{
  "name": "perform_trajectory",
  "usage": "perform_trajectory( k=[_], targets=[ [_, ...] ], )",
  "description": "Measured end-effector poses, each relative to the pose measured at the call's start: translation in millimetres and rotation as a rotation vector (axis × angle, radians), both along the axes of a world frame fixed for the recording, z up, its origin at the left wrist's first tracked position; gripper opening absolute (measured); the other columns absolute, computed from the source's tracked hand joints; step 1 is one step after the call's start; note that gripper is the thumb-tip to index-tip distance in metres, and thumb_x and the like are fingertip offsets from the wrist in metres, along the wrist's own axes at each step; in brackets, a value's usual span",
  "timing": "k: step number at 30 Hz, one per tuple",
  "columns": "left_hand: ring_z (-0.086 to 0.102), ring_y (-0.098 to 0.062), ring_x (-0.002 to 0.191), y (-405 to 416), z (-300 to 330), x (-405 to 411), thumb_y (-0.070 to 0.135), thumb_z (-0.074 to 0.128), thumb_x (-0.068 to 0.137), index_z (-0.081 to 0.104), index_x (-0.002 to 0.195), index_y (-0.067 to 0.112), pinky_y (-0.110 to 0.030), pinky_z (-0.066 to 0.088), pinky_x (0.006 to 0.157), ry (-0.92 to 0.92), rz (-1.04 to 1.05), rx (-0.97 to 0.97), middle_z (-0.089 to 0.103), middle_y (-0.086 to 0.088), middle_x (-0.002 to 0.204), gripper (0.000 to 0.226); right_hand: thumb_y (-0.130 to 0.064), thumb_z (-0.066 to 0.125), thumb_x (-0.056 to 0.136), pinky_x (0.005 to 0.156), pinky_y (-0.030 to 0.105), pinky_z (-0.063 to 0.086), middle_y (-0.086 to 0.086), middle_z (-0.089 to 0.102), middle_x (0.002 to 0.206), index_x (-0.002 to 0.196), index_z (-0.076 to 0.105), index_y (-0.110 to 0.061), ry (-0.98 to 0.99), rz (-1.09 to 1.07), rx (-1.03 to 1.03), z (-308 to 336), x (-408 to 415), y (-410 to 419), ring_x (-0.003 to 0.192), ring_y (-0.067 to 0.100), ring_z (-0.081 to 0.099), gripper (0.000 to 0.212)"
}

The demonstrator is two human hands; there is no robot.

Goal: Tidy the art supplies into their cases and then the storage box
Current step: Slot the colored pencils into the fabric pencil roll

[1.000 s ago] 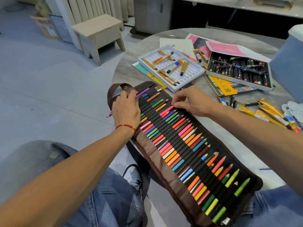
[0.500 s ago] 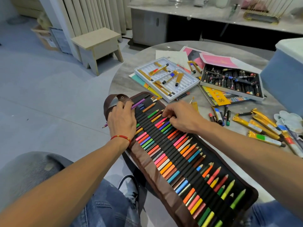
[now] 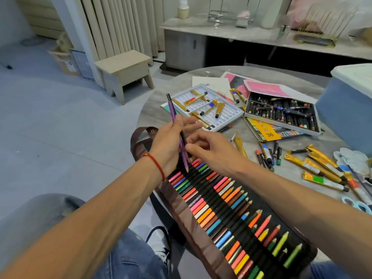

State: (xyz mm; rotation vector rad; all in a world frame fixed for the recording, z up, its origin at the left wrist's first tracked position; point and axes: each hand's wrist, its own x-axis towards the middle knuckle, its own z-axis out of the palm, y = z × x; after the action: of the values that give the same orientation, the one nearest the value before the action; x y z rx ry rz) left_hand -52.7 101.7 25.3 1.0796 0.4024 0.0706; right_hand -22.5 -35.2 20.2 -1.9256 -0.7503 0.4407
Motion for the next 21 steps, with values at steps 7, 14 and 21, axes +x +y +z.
perform_trajectory(
  k=[7,14,21],
  targets=[
    [0.074,-0.02,0.087,30.6,-14.3,2.6,0.036,0.039,0.106,0.066,0.113,0.014,-0.041,0.059,0.089,0.067,0.068,0.499,0.077,-0.004,0.094,0.036,-0.029,0.057,0.1,0.07,0.033,0.049,-0.008,0.067,0.081,0.099,0.058,-0.022,-0.362,-0.005,-0.39,-2.3,35.9,-30.4,0.074,0.008,0.063,0.007],
    [0.064,-0.029,0.075,71.0,-72.2,-0.9,0.039,0.04,0.104,0.058,0.096,0.02,-0.042,0.057,0.07,0.273,0.133,1.713,0.064,-0.006,0.084,0.028,-0.027,0.064,0.097,0.064,0.02,0.035,-0.012,0.061,0.081,0.099,0.07,-0.027,-0.534,0.082,-0.639,1.7,84.1,-102.2,0.074,0.005,0.053,0.006],
    [0.056,-0.019,0.071,67.4,-93.3,-2.0,0.04,0.042,0.104,0.053,0.094,0.02,-0.037,0.053,0.069,0.24,0.147,1.703,0.058,-0.001,0.08,0.025,-0.027,0.064,0.097,0.077,0.032,0.046,-0.006,0.068,0.099,0.103,0.074,-0.023,-0.564,0.129,-0.585,-8.2,98.7,-88.5,0.089,0.012,0.059,0.012]
  ],
)
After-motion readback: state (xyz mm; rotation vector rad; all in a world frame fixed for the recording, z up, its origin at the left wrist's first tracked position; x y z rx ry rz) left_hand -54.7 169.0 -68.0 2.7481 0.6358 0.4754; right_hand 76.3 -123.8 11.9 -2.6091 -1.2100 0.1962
